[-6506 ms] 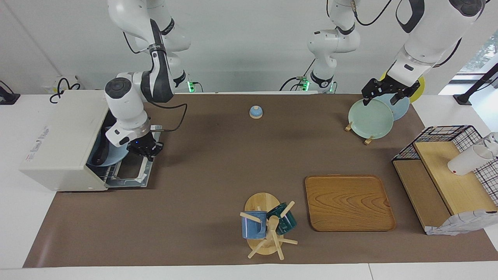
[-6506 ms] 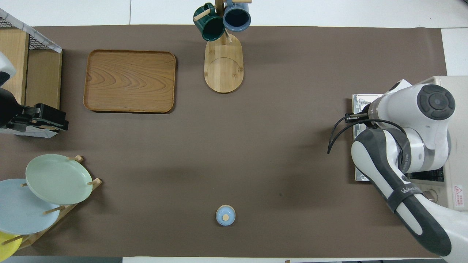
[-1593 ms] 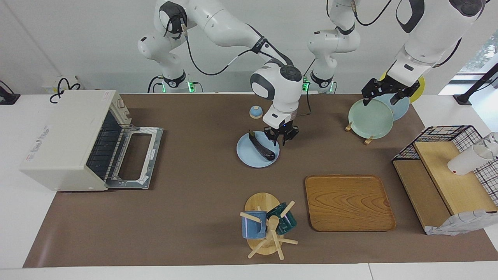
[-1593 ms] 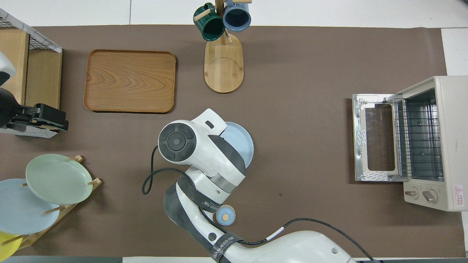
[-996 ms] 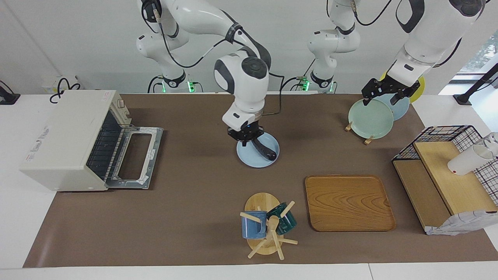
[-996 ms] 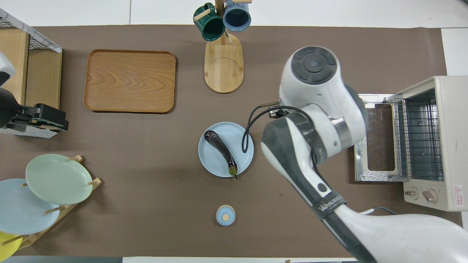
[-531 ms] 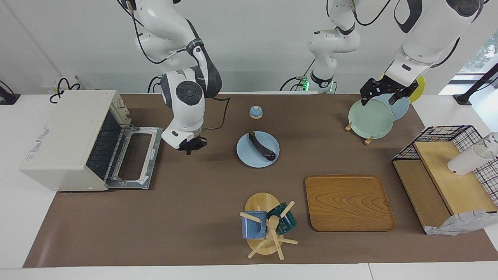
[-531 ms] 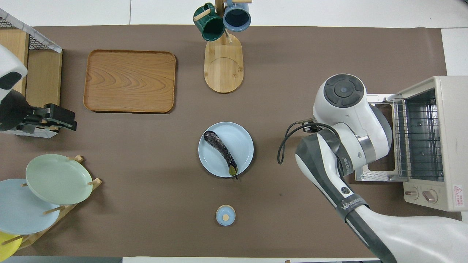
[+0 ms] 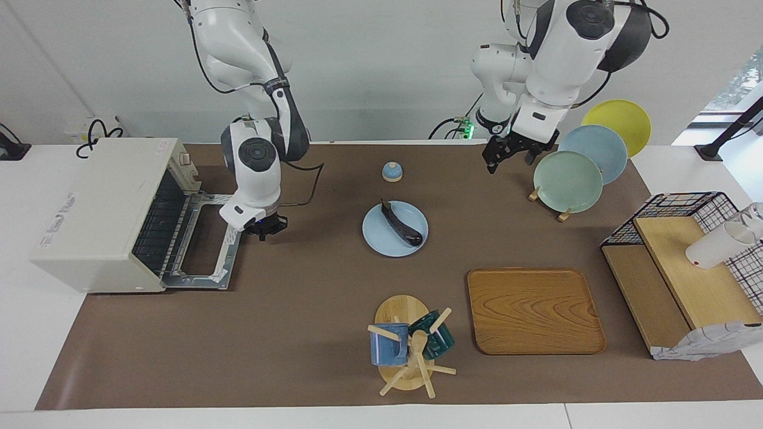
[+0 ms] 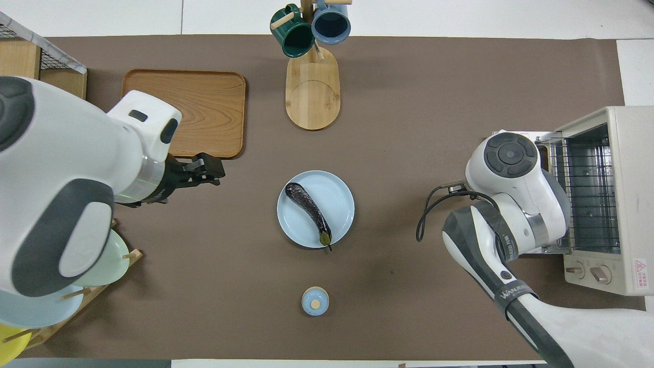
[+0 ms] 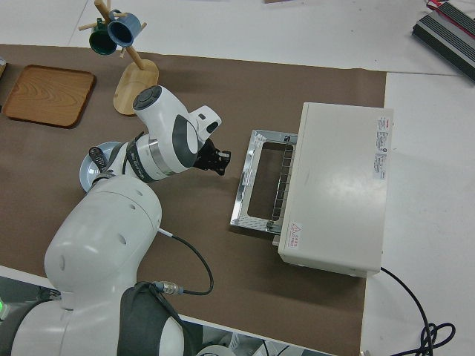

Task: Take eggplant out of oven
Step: 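Reach the left gripper to the eggplant while the right gripper retracts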

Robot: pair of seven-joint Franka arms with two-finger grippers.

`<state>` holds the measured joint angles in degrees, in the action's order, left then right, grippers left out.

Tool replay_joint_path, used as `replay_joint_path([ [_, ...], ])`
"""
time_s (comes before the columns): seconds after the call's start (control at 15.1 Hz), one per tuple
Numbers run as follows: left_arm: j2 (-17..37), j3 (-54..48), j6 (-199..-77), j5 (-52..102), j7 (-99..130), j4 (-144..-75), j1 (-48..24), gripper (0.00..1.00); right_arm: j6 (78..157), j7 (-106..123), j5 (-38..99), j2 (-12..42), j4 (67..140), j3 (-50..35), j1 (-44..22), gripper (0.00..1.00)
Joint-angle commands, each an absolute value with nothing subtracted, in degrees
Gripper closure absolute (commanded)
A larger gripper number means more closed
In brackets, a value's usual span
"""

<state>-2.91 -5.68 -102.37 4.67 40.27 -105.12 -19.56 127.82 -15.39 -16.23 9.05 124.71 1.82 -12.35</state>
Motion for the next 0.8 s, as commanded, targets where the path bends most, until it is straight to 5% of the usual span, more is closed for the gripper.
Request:
replay_joint_path([
  [0.0,1.0,-4.7,-111.2,5.7,51.9,-109.0,-27.1,0.00,133.2,-14.6,-17.8,6.6,130.2,1.1,-9.6,1.00],
  [0.2,9.0,-4.7,-120.9,5.7,58.6,-108.7,-30.9,0.00,133.2,-14.4,-20.6,6.9,130.6,1.1,-8.9,1.00],
  [0.73,18.1,-4.6,-128.1,5.7,66.0,-110.6,-35.9,0.00,131.5,-14.2,-26.5,6.7,130.6,1.0,-8.8,1.00],
])
